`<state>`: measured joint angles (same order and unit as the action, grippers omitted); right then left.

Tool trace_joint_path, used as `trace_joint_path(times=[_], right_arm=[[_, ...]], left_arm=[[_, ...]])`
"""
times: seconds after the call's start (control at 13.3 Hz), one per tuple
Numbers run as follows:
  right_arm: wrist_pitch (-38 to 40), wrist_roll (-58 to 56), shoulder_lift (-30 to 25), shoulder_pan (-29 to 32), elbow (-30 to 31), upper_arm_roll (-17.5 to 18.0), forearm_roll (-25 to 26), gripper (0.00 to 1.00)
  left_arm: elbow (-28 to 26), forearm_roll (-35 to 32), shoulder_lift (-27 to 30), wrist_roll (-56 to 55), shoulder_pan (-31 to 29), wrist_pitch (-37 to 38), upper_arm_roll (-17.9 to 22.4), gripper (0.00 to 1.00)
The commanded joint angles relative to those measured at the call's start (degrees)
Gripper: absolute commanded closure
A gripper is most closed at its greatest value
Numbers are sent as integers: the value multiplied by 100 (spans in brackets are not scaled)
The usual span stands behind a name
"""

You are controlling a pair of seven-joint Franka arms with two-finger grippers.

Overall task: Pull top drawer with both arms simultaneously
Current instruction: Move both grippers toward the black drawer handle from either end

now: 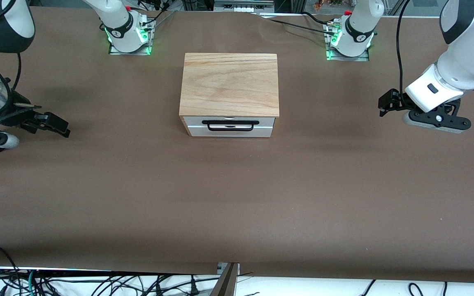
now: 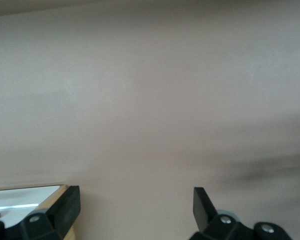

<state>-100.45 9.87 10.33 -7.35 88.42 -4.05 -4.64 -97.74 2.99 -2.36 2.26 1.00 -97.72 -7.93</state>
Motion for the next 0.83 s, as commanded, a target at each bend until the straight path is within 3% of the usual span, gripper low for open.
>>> trace_joint_path(times=[0.0, 0.23, 0.38, 0.45, 0.6, 0.75], right_arm=[[78, -2, 407, 93, -141, 62, -1086, 0], [105, -11, 777, 59, -115, 79, -2222, 0], [61, -185, 952, 6, -124, 88, -2873, 0], [52, -596, 1119, 6, -115, 97, -3180, 0], [183, -1938, 1593, 67, -10, 88, -4407, 0], [490, -3143, 1997, 198, 183, 79, -5306, 0]], left_arm=[[177, 832, -378, 38, 40, 130, -94, 0], [194, 1798, -1018, 47, 49, 69, -436, 0], [456, 2606, -1607, 212, 49, 68, -446, 0], [580, 2915, -1862, 579, 58, 69, -464, 0], [695, 3844, -2381, 1134, 67, 34, -516, 0], [713, 4662, -2891, 1853, 137, -141, -525, 0]])
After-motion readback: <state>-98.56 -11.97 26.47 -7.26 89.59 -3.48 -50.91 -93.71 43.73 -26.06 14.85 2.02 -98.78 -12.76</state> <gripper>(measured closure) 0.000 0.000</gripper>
